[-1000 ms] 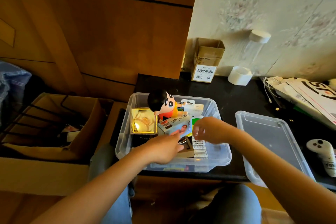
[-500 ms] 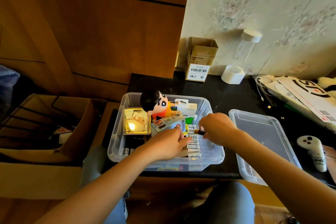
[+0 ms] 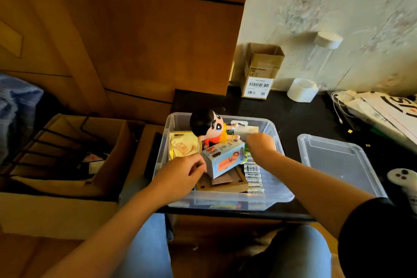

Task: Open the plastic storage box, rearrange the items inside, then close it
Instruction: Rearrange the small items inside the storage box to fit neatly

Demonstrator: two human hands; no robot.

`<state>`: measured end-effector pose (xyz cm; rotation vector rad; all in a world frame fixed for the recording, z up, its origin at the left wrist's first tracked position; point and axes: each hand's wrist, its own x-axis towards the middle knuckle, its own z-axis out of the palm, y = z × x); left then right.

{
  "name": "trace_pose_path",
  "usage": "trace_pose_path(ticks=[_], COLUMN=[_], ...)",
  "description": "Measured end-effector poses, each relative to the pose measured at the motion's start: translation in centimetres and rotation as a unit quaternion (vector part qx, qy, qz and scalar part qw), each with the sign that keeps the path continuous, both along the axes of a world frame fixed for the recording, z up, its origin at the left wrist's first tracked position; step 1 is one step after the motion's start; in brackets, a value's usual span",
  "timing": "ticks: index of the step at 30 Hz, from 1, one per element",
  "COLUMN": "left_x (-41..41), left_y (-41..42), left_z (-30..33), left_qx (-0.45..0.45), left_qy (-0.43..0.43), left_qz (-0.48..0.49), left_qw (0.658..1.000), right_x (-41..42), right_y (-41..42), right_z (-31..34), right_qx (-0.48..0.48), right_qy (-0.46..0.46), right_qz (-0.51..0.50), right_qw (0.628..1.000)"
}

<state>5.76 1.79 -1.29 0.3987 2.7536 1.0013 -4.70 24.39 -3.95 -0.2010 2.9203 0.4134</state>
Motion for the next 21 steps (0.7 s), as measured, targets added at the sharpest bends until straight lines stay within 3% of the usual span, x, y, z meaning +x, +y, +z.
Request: trace_pose_path(ticks=[7, 12, 21], left_x=[0.1, -0.1, 0.1], left_y=[-0.7, -0.6, -0.5], left_z=[-1.4, -2.0, -1.9], left_qx=[-0.011, -0.014, -0.021], left_qy=[0.056, 0.059, 0.07], left_qz=[0.002, 0.005, 0.013], left_qw=[0.998, 0.998, 0.997], right_x=[0.3, 0.3, 0.3], right_y=[0.3, 0.5, 0.2], right_z=[-0.7, -1.2, -1.2], right_qx=[-0.004, -0.054, -0.041], right_qy=[0.013, 0.002, -0.023], right_qz=[0.01, 0.005, 0.007], right_qw=[1.0, 0.999, 0.999])
